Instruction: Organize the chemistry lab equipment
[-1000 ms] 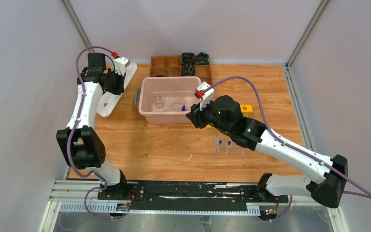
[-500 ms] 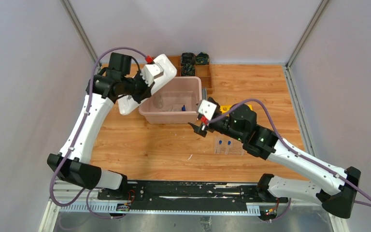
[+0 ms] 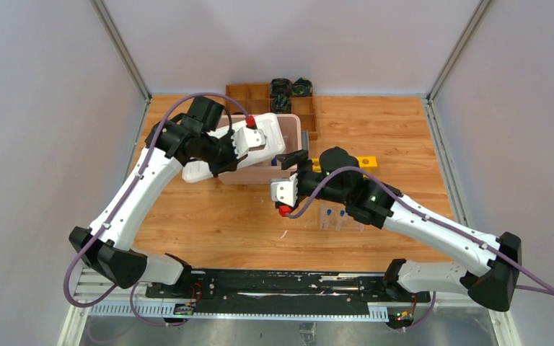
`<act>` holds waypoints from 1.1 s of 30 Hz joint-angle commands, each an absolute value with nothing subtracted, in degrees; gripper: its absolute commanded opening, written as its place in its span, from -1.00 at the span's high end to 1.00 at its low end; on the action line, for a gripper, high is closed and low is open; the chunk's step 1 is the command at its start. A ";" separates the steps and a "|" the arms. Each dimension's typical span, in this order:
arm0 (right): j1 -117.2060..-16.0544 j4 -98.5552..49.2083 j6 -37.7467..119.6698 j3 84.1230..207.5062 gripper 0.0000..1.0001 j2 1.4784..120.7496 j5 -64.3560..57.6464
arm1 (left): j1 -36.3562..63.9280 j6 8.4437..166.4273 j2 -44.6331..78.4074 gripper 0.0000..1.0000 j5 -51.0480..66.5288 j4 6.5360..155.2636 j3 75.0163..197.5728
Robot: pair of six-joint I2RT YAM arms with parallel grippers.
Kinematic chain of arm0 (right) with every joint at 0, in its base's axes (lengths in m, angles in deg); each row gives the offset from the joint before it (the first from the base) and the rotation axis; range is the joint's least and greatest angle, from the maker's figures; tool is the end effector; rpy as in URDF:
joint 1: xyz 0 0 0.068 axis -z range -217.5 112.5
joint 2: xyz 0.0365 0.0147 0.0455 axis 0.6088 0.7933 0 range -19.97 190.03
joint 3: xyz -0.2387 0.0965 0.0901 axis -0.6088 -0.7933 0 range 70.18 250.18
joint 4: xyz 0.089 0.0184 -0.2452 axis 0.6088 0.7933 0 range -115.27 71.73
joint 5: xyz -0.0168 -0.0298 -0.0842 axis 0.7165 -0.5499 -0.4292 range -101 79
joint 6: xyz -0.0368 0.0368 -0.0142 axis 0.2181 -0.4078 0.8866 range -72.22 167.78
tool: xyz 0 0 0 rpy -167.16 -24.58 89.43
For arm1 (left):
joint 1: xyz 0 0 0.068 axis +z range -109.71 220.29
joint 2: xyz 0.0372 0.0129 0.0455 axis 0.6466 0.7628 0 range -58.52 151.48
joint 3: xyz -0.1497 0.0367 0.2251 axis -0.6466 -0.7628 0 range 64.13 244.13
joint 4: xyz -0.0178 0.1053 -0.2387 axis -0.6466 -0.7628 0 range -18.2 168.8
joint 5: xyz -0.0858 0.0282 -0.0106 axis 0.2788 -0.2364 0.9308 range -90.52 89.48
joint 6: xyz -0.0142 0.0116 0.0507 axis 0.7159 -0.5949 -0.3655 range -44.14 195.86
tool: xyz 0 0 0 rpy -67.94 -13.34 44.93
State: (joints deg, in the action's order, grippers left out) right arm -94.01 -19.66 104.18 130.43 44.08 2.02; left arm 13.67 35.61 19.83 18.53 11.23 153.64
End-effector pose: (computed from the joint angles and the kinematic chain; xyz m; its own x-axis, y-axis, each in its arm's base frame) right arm 0.1369 0.2214 0.3767 0.7291 -0.3689 -0.5765 -0.5925 0.0815 -0.8014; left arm 0.2227 -0.1247 0.3887 -0.1905 0.7785 -0.5981 0.9276 0.3422 0.1500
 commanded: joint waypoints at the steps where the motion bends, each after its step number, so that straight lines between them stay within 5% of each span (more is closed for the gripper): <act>1: -94.27 -19.84 110.68 130.83 -0.56 46.73 2.39 | 12.71 31.82 16.87 1.00 20.72 9.10 153.28; 18: -92.96 -28.75 111.17 132.58 -0.20 55.10 0.20 | 12.42 25.46 12.37 1.00 22.57 6.55 150.23; 27: -93.14 -40.13 111.12 128.29 0.74 56.19 -4.64 | 12.42 21.72 10.39 1.00 24.61 6.73 149.86; 28: -93.14 -40.95 110.70 128.17 0.79 56.15 -5.03 | 12.42 21.64 10.44 0.89 24.20 6.79 150.20; 30: -93.14 -41.35 110.61 128.58 0.88 56.15 -5.39 | 12.42 22.34 10.80 0.35 22.85 6.88 152.30; 31: -93.14 -41.35 110.75 128.95 0.95 56.15 -5.82 | 12.42 22.90 10.89 -0.07 22.30 6.94 153.47; 32: -93.09 -41.42 110.79 129.38 0.99 56.10 -6.24 | 12.42 23.58 10.98 -0.72 21.79 7.14 154.49; 33: -93.07 -41.69 110.73 129.70 1.00 55.98 -6.85 | 12.42 24.57 10.91 -0.96 21.27 7.77 155.45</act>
State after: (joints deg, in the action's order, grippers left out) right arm -93.58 -33.87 111.59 128.35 56.52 -2.22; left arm 13.02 22.30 11.41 20.95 7.40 151.08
